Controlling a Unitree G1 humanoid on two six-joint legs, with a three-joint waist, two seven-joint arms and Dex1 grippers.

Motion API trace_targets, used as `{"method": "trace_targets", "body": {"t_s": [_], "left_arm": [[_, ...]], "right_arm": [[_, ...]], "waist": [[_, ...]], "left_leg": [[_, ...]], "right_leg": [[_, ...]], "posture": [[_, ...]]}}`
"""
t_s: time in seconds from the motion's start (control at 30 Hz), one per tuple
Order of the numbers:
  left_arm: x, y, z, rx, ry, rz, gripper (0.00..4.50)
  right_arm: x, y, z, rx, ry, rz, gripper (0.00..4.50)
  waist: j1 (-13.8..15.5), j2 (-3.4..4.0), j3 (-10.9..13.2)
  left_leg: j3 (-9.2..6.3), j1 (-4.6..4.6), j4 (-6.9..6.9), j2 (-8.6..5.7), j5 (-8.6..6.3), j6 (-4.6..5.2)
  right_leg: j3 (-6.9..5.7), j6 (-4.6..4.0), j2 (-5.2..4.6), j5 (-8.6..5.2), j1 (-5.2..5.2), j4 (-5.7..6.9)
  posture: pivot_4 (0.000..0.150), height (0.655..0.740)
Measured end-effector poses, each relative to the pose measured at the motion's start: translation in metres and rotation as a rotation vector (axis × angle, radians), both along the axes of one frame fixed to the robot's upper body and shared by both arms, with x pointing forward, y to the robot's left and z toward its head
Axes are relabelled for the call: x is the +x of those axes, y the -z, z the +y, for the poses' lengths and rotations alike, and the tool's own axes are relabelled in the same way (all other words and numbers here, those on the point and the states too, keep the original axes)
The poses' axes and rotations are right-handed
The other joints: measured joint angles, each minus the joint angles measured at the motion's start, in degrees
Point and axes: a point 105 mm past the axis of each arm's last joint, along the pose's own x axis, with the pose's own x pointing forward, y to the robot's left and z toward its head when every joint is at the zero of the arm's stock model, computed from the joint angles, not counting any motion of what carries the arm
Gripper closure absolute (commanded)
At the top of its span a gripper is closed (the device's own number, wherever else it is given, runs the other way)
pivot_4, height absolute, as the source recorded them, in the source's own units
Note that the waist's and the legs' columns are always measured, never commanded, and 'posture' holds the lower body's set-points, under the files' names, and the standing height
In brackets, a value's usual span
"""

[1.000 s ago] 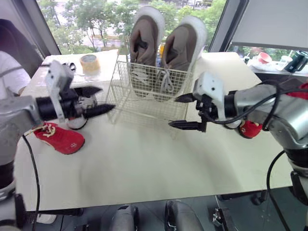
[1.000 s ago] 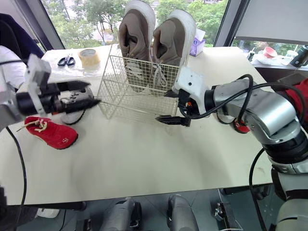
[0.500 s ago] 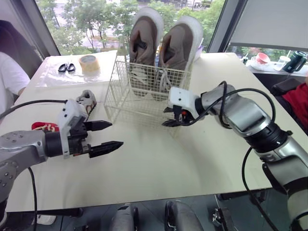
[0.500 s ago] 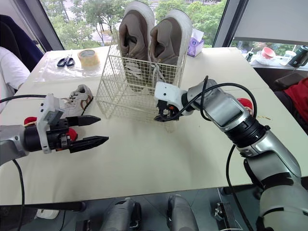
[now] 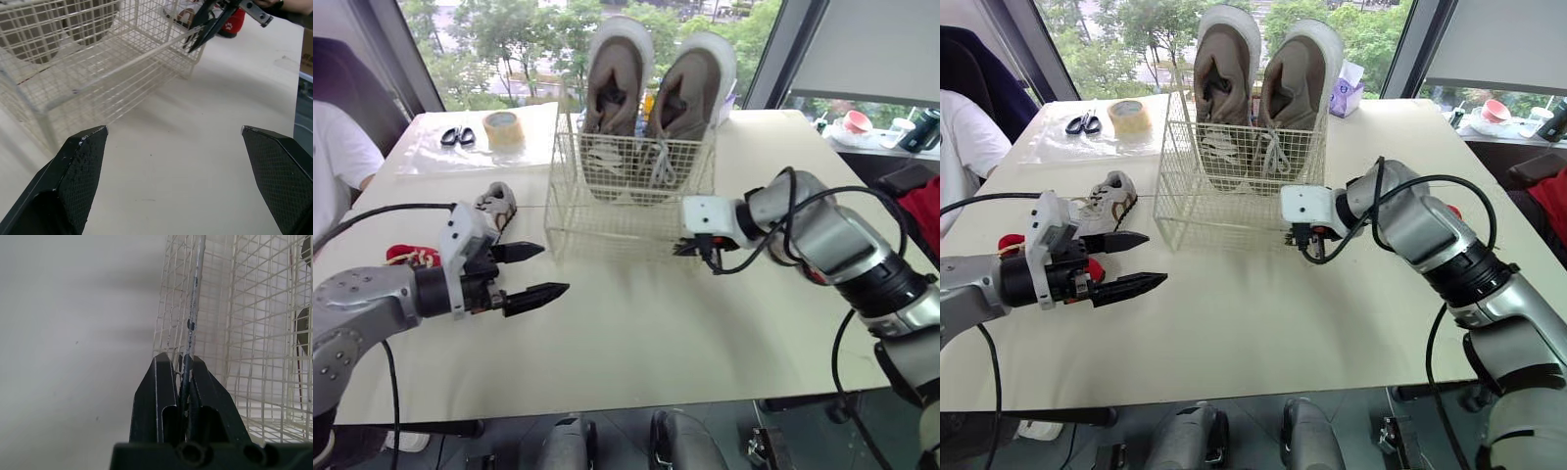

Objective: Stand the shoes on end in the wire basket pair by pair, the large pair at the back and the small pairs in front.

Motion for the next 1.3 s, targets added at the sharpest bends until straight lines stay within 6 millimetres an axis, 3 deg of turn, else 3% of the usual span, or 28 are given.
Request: {"method": "trace_targets", "body": {"t_s": [0.33, 0.53, 0.67, 0.77, 0.83, 0.87, 0.97, 1.07, 1.13, 1.2, 1.23, 1.3], "left_arm": [[0.006, 0.004, -0.004, -0.001, 0.020, 0.015, 0.00], [0.006, 0.005, -0.008, -0.014, 0.046, 0.032, 0.00], [0.004, 0.001, -0.012, -0.096, 0.085, 0.065, 0.00], [0.006, -0.006, -0.006, -0.164, 0.079, 0.074, 0.00], [0.007, -0.007, -0.004, -0.178, 0.070, 0.079, 0.00], [0.007, -0.011, -0.005, -0.210, 0.078, 0.077, 0.00], [0.006, -0.021, -0.008, -0.255, 0.110, 0.072, 0.00], [0.007, -0.031, -0.015, -0.284, 0.143, 0.063, 0.00], [0.013, -0.042, -0.027, -0.330, 0.150, 0.020, 0.00], [0.012, -0.040, -0.038, -0.323, 0.160, 0.015, 0.00], [0.011, -0.038, -0.045, -0.325, 0.169, 0.016, 0.00], [0.006, -0.036, -0.055, -0.319, 0.196, 0.021, 0.00]], "right_arm": [[-0.023, 0.004, -0.019, -0.029, -0.031, 0.049, 4.31], [-0.027, 0.004, -0.021, -0.017, -0.040, 0.060, 4.31], [-0.029, 0.003, -0.018, 0.048, -0.056, 0.083, 2.44], [-0.033, -0.014, -0.010, 0.199, -0.047, 0.115, 0.92], [-0.037, -0.029, -0.009, 0.272, -0.037, 0.115, 0.92], [-0.046, -0.046, -0.008, 0.416, -0.011, 0.196, 0.92], [-0.055, -0.088, -0.016, 0.616, 0.020, 0.195, 0.92], [-0.053, -0.140, -0.036, 0.889, 0.098, 0.075, 0.92], [-0.034, -0.166, -0.074, 1.109, 0.286, -0.142, 0.92], [-0.020, -0.159, -0.116, 1.214, 0.508, -0.274, 0.39], [-0.014, -0.144, -0.139, 1.266, 0.631, -0.319, 0.06], [-0.010, -0.113, -0.163, 1.291, 0.785, -0.322, 0.03]], "waist": [[-0.17, 0.01, 0.01], [-0.24, 0.02, 0.01], [-0.25, 0.02, 0.01], [-0.32, 0.05, 0.03], [-0.28, 0.05, 0.03], [-0.16, 0.13, 0.08], [-0.04, 0.13, 0.08], [-0.16, 0.12, 0.07], [0.18, -0.04, -0.03], [0.21, -0.06, -0.06], [0.23, -0.06, -0.07], [-0.06, 0.00, -0.05]], "left_leg": [[-0.03, 0.00, 0.00, 0.02, 0.00, 0.01], [-0.02, 0.02, 0.00, 0.03, 0.00, 0.01], [-0.04, 0.02, 0.01, 0.03, 0.00, 0.01], [-0.04, 0.04, 0.01, 0.05, 0.01, 0.00], [-0.05, 0.06, 0.00, 0.05, 0.00, 0.00], [-0.04, 0.05, 0.01, 0.03, 0.00, 0.00], [-0.08, 0.05, 0.03, 0.02, -0.01, 0.02], [-0.07, 0.08, 0.02, 0.03, -0.01, 0.02], [-0.17, 0.16, 0.02, 0.01, -0.01, 0.02], [-0.19, 0.21, 0.00, 0.00, -0.03, 0.04], [-0.17, 0.19, 0.00, -0.01, -0.02, 0.04], [-0.13, 0.17, 0.00, -0.02, 0.05, -0.07]], "right_leg": [[-0.02, -0.08, 0.02, -0.06, 0.00, 0.00], [-0.01, -0.09, 0.03, -0.07, 0.01, 0.00], [-0.01, -0.08, 0.03, -0.06, 0.02, 0.02], [-0.01, -0.06, 0.04, -0.04, 0.01, 0.06], [-0.02, -0.07, 0.05, -0.05, 0.03, 0.06], [-0.01, -0.11, 0.00, -0.06, 0.04, 0.06], [-0.02, -0.12, -0.01, -0.07, 0.09, 0.03], [-0.01, -0.13, 0.00, -0.07, 0.10, 0.02], [-0.12, -0.12, 0.01, -0.06, 0.32, -0.04], [-0.16, -0.07, -0.01, -0.03, 0.49, -0.23], [-0.14, 0.05, -0.01, 0.04, 0.51, -0.30], [-0.11, 0.07, -0.01, 0.05, 0.49, -0.35]], "posture": [[0.150, 0.7400], [0.150, 0.7400], [0.150, 0.7400], [0.150, 0.7400], [0.150, 0.7400], [0.150, 0.7400], [0.150, 0.7400], [0.150, 0.7400], [0.150, 0.7400], [0.150, 0.7400], [0.150, 0.7400], [0.150, 0.7400]]}}
